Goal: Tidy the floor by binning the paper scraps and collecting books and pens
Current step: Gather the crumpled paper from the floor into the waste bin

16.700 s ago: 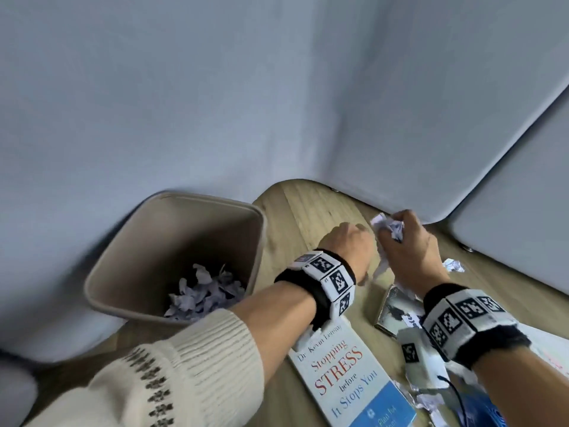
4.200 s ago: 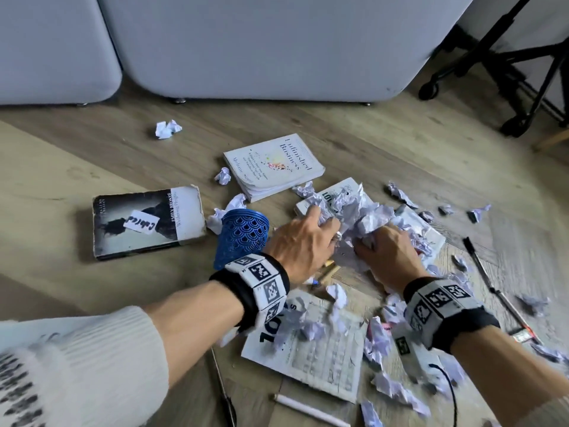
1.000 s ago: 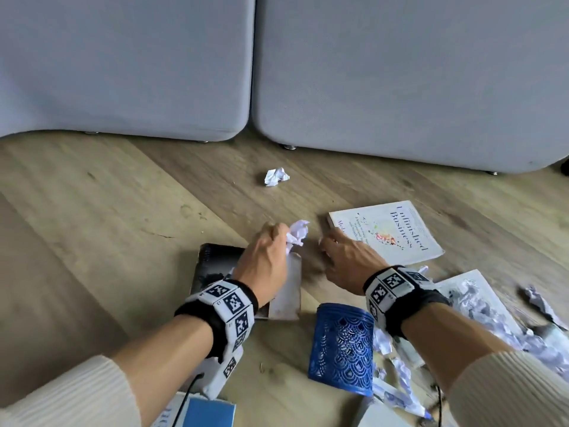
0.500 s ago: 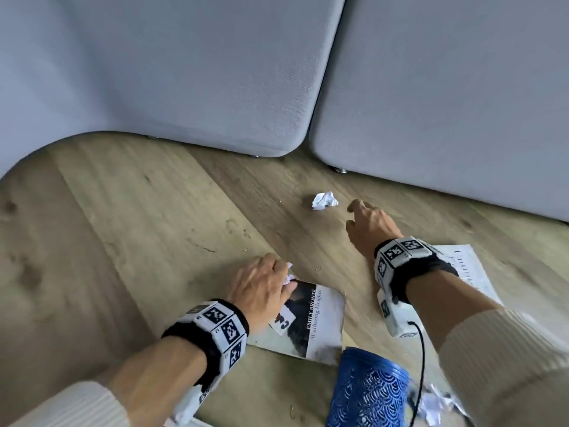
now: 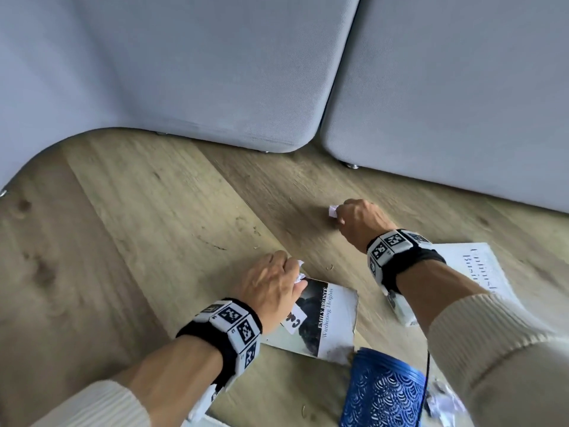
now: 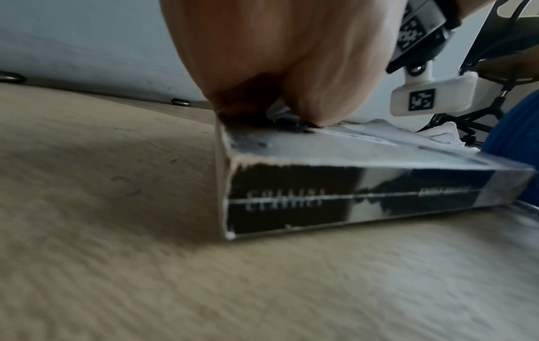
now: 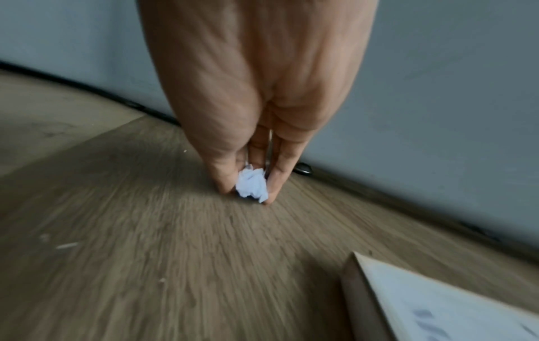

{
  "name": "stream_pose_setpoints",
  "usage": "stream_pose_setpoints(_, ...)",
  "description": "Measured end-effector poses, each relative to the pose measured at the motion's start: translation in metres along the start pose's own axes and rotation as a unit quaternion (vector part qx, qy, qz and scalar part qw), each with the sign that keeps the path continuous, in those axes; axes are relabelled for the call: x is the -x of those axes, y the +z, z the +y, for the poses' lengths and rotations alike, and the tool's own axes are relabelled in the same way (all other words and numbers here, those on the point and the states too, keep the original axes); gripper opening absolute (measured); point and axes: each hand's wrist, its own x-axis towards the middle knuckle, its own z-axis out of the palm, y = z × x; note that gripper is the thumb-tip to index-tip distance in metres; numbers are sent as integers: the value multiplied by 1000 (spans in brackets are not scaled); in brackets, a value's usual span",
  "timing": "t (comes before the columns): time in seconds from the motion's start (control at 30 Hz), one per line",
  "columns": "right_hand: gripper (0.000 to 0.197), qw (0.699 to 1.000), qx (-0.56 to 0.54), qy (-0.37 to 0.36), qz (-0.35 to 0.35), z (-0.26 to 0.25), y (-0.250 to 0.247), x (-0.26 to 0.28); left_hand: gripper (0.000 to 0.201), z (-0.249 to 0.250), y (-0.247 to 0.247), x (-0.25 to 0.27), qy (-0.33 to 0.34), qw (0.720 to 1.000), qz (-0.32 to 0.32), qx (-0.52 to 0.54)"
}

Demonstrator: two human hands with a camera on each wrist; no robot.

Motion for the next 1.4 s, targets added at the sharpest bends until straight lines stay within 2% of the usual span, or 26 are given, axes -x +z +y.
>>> stream_pose_setpoints(0.07,21,999,-40,32,11,6,-10,18,29,-1,-2,0,0,1000,-17,6)
stream_pose_setpoints(0.13,23,989,-108,86,61,14,-19,42,32,2,-5,1,-5,999,-32,12)
stream_pose_setpoints(0.23,30,955,-207,179,117,28,-27,88,35,9,-15,0,-32,997,-63,22)
stream_pose_setpoints(0.3,18,923,-274,231,142,39,-26,131,33,19,-25,-5,-80,989,-117,43)
stream_pose_setpoints(0.37,18,899,-311,263,163,46,-20,176,27,35,-32,-11,-86,983,-152,64)
stream_pose_setpoints(0.43,24,891,-331,270,152,52,-8,216,28,60,-38,-11,-69,985,-117,107)
stream_pose_setpoints(0.5,24,900,-316,277,119,52,5,253,33,98,-51,-4,-16,985,-30,167)
stream_pose_setpoints(0.57,14,918,-263,273,118,50,20,292,41,143,-69,12,74,971,23,226)
stream_pose_setpoints(0.63,15,934,-214,261,119,41,34,322,39,183,-76,32,153,954,-8,257)
stream_pose_setpoints(0.7,38,954,-168,242,53,29,44,342,26,213,-64,55,192,947,-109,235)
stream_pose_setpoints(0.77,63,962,-139,233,-13,20,52,350,9,230,-43,75,199,943,-197,179)
stream_pose_setpoints(0.8,68,961,-131,240,-33,17,55,350,12,235,-34,83,195,947,-213,143)
stream_pose_setpoints(0.93,48,955,-122,265,-47,13,67,345,49,238,-7,100,124,963,-238,14)
stream_pose_setpoints(1.03,32,966,-89,244,-20,11,74,348,70,232,-3,102,105,950,-294,0)
stream_pose_setpoints(1.1,24,972,-83,218,-10,12,79,352,63,229,-1,102,110,949,-296,1)
stream_pose_setpoints(1.17,25,970,-113,213,-4,13,78,358,44,227,3,103,121,955,-271,-12)
stream_pose_setpoints(1.27,30,941,-208,262,61,13,70,371,27,225,7,105,137,956,-259,-15)
stream_pose_setpoints(1.4,36,865,-311,380,101,21,43,395,16,224,15,103,145,965,-220,2)
